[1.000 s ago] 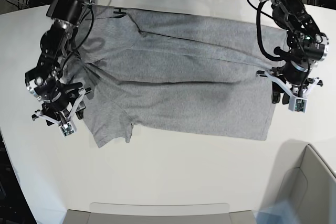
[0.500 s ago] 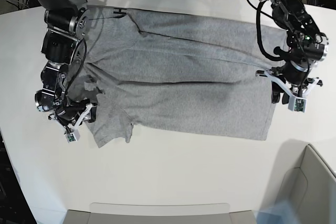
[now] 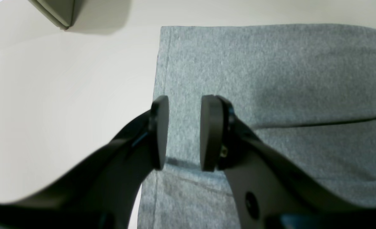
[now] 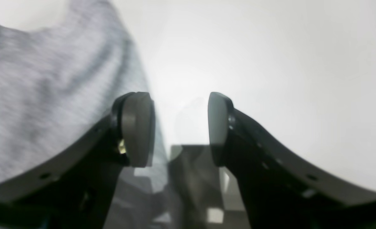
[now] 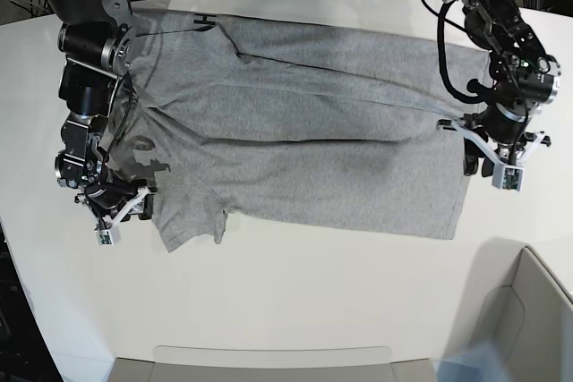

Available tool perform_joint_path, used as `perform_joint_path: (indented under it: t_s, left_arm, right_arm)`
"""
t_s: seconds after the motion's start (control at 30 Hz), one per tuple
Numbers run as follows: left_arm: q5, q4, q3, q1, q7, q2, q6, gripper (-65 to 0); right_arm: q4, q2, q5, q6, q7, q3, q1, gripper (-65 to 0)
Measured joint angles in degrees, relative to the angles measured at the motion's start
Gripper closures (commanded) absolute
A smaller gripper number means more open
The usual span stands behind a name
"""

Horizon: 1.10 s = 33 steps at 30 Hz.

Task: Fold the T-shirt properly
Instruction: 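Grasp the side edge with the right gripper and fold it inward, then move the left gripper down to the shirt's hem corner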

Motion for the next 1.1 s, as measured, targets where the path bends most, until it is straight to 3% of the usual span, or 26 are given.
perform_joint_path:
  t_s: [0.23,0.37,0.6,0.73,0.9,1.0,1.1]
  left_arm:
    - [0.0,0.0,0.0,0.0,0.02,0.0,-0.02,-16.6]
    - [-0.02,0.0,0.02,-0.02,0.0,0.0,-0.02,-16.7]
    - [0.15,-2.4,0.15,-3.96,-0.22,-0.31,-0.04,-21.6]
    - [0.28,-8.63,0.39,-7.61,-0.02,-0.46,-0.02,-21.8]
    - [0.13,-25.16,8.74,-16.72,-0.44,-8.44,0.22,-23.4]
    - [0.39,-37.24,10.51,-22.16,-0.83,-11.13,0.37,-23.5]
    - [0.52,-49.22,13.42,-27.39,-5.84,-14.51,0.26,-23.6]
  right_arm:
    - [-9.25,-0.09,1.4,0.24,2.95,-0.33,4.31,-29.1]
    - [-12.57,-0.59,2.25,7.17,4.17,-0.28,5.25,-29.1]
    - [-13.2,-1.77,-1.81,11.85,2.27,-0.26,6.01,-29.1]
    - [-13.18,-2.03,-1.79,12.04,2.32,-0.15,5.84,-29.1]
    - [-13.18,-1.66,-1.53,12.28,2.43,-0.15,5.57,-29.1]
    - [-13.2,-1.44,-1.33,12.28,2.43,-0.15,5.53,-29.1]
    - [-13.2,-1.31,-1.38,12.28,2.32,-0.15,5.53,-29.1]
